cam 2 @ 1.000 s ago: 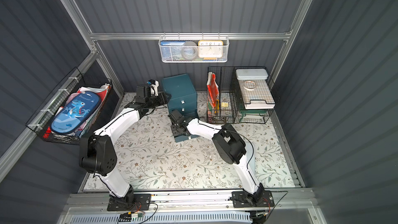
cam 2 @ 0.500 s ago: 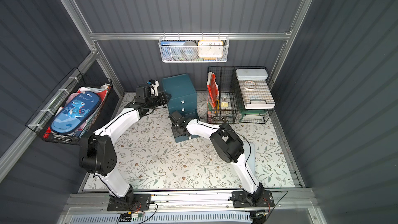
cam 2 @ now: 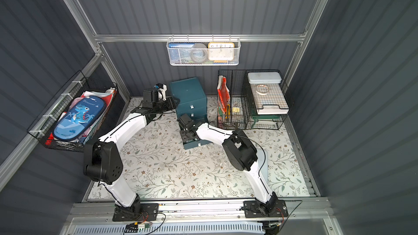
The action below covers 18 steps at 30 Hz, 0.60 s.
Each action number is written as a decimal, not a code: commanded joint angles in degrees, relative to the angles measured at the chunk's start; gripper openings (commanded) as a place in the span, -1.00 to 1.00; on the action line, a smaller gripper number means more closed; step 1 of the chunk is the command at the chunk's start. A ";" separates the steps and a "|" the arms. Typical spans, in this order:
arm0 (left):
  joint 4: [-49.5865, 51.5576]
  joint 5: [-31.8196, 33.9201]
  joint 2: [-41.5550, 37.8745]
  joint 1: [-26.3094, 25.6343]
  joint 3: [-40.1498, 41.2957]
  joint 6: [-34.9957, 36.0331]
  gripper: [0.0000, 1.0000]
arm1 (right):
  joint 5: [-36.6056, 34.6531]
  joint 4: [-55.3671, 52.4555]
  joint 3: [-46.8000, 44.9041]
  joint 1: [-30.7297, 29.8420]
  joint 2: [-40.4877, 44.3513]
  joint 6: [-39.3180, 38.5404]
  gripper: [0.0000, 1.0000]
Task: Place the plugs into the drawer by color
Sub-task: Place the plug in the drawer, then close the drawer in the storage box.
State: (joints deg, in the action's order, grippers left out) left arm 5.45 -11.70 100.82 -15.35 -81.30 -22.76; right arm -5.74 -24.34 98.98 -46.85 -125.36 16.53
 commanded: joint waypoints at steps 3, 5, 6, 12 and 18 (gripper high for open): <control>10.95 -2.07 3.30 -1.78 2.06 2.82 0.00 | -0.74 6.20 -10.27 0.27 14.42 2.19 -0.05; 10.98 -2.02 3.26 -1.78 2.11 2.89 0.00 | -1.16 11.48 -17.08 0.24 19.98 4.77 -0.12; 10.93 -2.00 3.25 -1.78 2.11 2.86 0.00 | -1.58 14.20 -20.87 0.27 22.38 6.50 -0.15; 10.62 -2.91 3.60 -1.78 1.11 3.21 -0.02 | -2.73 24.40 -38.87 0.26 30.40 15.42 -0.38; 11.05 -3.69 3.84 -1.78 0.71 3.34 -0.08 | -1.52 31.88 -49.08 -1.47 31.06 17.82 -0.59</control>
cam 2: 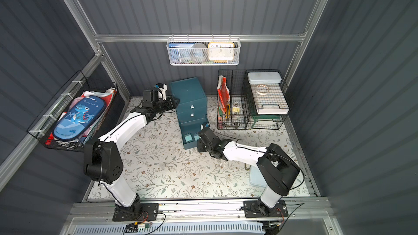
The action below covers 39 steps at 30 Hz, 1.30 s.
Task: Place the plugs into the drawer by color
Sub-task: Close the drawer in the storage box.
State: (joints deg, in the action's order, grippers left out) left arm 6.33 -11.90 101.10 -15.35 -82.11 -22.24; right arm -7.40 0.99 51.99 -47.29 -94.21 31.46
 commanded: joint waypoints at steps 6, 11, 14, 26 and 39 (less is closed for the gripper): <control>11.07 -3.54 3.71 -1.78 1.51 3.12 -0.25 | 1.19 17.06 -6.84 -1.40 -4.11 5.84 -0.78; 11.49 -3.17 3.47 -1.78 1.51 3.07 -0.30 | 1.53 21.69 -6.46 -1.32 -7.74 6.85 -0.89; 11.80 -2.96 3.25 -1.78 1.50 3.17 -0.28 | 0.32 22.79 -5.79 -1.32 -8.95 6.55 -0.90; 11.45 -2.77 2.89 -1.78 2.03 2.99 -0.24 | -3.54 29.76 -2.49 -0.70 -13.59 8.83 -0.87; 10.11 -2.95 2.70 -1.78 3.08 2.77 -0.23 | -5.00 32.23 5.86 1.35 -19.66 8.79 -0.80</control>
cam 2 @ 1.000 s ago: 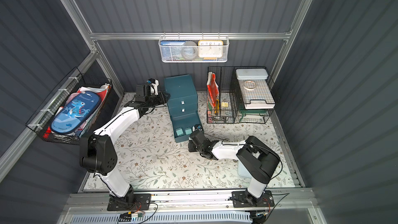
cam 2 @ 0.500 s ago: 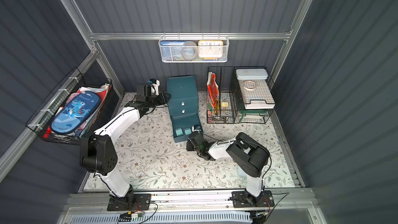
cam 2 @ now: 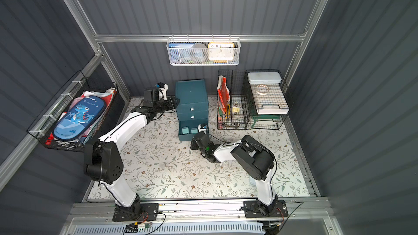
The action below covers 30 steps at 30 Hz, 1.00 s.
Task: Place the plugs into the drawer by color
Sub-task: Close the drawer in the storage box.
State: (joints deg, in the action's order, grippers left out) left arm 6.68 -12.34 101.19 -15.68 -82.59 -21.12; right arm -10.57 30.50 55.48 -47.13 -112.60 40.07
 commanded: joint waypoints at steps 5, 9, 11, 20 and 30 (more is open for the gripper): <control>9.51 -2.65 2.70 -1.46 3.57 1.61 -0.23 | -1.32 3.77 6.48 2.69 -4.76 0.63 -0.80; 9.41 -2.56 2.66 -1.46 3.75 1.73 -0.22 | -0.55 5.43 9.25 3.67 -7.24 2.57 -0.79; 9.41 -2.65 2.79 -1.46 3.84 1.79 -0.22 | -0.24 6.04 10.60 3.89 -8.19 3.35 -0.78; 9.23 -3.60 2.94 -1.48 3.66 1.52 -0.22 | -6.89 10.43 12.54 4.16 -11.96 10.07 -0.79; 9.23 -4.37 2.79 -1.54 3.95 1.57 -0.21 | -9.17 12.42 13.98 4.94 -14.99 18.96 -0.78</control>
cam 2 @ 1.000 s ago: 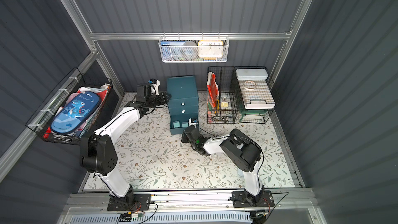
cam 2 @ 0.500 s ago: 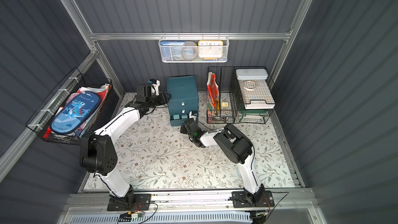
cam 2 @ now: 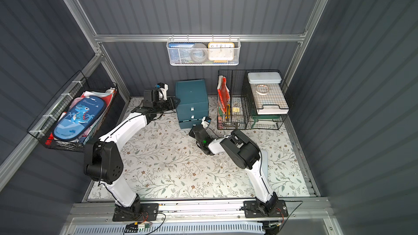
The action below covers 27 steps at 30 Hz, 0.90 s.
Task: Place the plugs into the drawer by color
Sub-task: Close the drawer in the storage box.
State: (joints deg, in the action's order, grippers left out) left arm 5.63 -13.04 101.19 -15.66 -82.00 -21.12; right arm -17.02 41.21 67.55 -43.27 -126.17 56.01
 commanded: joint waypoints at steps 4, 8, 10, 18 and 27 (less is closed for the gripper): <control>10.28 -3.66 3.03 -1.54 3.28 1.53 -0.21 | -2.13 1.68 3.73 1.07 -2.55 4.01 -0.78; 10.36 -3.68 2.90 -1.56 3.42 1.61 -0.21 | -1.43 1.29 5.51 1.07 -3.45 4.55 -0.77; 10.29 -3.66 2.89 -1.52 3.42 1.49 -0.21 | -1.39 1.15 6.16 0.99 -3.73 4.55 -0.77; 10.10 -3.74 2.88 -1.54 3.51 1.49 -0.21 | -1.05 1.11 7.27 0.91 -4.78 5.51 -0.75; 10.02 -3.80 2.86 -1.57 3.60 1.41 -0.21 | -0.40 0.77 8.87 0.73 -5.65 5.42 -0.73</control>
State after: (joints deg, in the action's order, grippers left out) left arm 5.50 -13.06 101.16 -15.66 -81.95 -21.12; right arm -17.30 41.30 74.30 -42.85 -130.74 61.25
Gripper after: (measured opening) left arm 0.397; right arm 0.134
